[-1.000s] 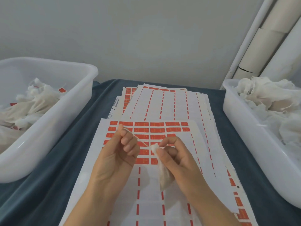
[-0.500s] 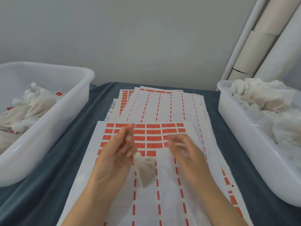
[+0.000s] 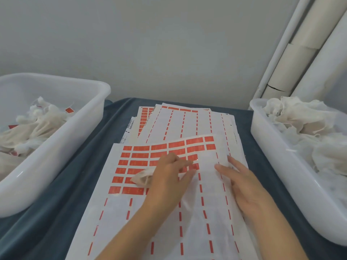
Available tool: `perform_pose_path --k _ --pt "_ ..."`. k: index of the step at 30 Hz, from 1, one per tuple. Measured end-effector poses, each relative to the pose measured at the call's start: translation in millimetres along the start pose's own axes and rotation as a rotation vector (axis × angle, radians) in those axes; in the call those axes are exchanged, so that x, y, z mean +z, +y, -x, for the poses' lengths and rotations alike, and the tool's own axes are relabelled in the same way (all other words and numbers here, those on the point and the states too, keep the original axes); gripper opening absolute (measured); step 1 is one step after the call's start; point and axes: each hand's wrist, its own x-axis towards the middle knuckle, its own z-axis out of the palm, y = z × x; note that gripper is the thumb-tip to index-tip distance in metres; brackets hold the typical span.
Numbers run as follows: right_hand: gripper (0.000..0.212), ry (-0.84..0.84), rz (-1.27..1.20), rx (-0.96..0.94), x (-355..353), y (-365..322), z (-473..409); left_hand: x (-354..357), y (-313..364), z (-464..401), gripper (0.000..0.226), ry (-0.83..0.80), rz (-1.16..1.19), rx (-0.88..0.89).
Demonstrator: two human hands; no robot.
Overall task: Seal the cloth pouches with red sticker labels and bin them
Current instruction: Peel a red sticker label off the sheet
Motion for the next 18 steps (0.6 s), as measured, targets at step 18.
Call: perform_pose_path --k 18 --pt "0.049 -0.168 0.159 -0.132 21 6 3 2 -9 6 0.031 0.181 0.046 0.21"
